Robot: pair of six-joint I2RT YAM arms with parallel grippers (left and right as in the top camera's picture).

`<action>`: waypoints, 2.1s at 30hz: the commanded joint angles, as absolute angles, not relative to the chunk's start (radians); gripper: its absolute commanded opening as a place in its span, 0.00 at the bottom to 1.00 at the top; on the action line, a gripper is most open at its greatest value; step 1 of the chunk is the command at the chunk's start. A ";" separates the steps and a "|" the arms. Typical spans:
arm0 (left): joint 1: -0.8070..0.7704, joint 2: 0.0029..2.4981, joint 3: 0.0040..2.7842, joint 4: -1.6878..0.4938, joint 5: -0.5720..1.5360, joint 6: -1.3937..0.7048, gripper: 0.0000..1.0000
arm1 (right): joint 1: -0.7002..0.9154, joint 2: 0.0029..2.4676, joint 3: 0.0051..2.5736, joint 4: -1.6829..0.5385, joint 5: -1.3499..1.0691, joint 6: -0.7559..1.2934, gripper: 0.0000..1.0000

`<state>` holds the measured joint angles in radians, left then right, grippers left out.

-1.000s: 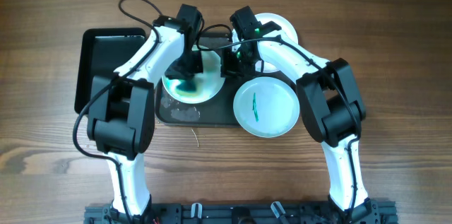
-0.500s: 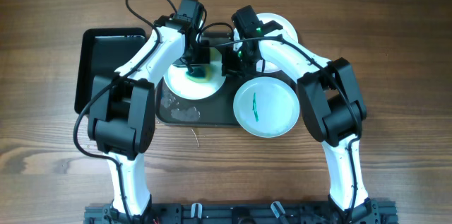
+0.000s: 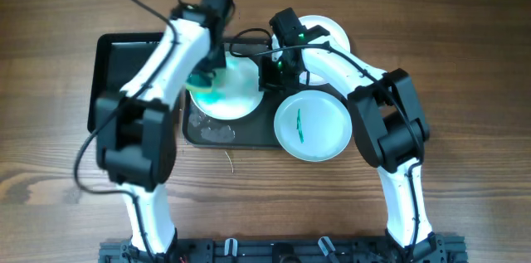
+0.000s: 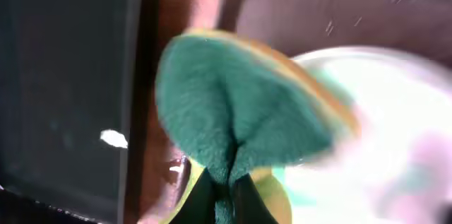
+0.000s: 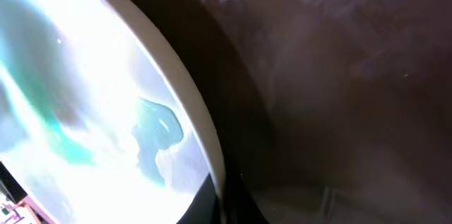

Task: Clean dirty plates on tray and stack at the side
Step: 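Lift the left plate with right gripper, left arm withdraws sponge, then carry the cleaned plate right and set it on the table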

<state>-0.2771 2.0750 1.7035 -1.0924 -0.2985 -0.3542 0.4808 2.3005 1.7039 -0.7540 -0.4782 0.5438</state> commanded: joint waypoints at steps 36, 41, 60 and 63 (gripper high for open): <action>0.015 1.868 1.785 -1.242 -0.015 -0.345 0.04 | 0.980 1.890 1.675 -0.873 1.357 0.366 0.04; 0.015 1.868 1.785 -1.242 -0.015 -0.345 0.04 | 1.007 1.890 1.675 -0.822 1.518 0.321 0.04; 0.015 1.868 1.785 -1.243 -0.015 -0.345 0.04 | 0.886 1.890 1.675 -0.860 0.508 0.400 0.04; 0.015 1.868 1.785 -1.243 -0.015 -0.345 0.04 | 0.774 1.877 1.675 -0.864 0.211 0.399 0.04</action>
<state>0.0105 1.8698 1.7813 -1.2488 -0.0273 -0.3565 0.8982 1.9053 1.6718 -0.8597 0.6983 0.3515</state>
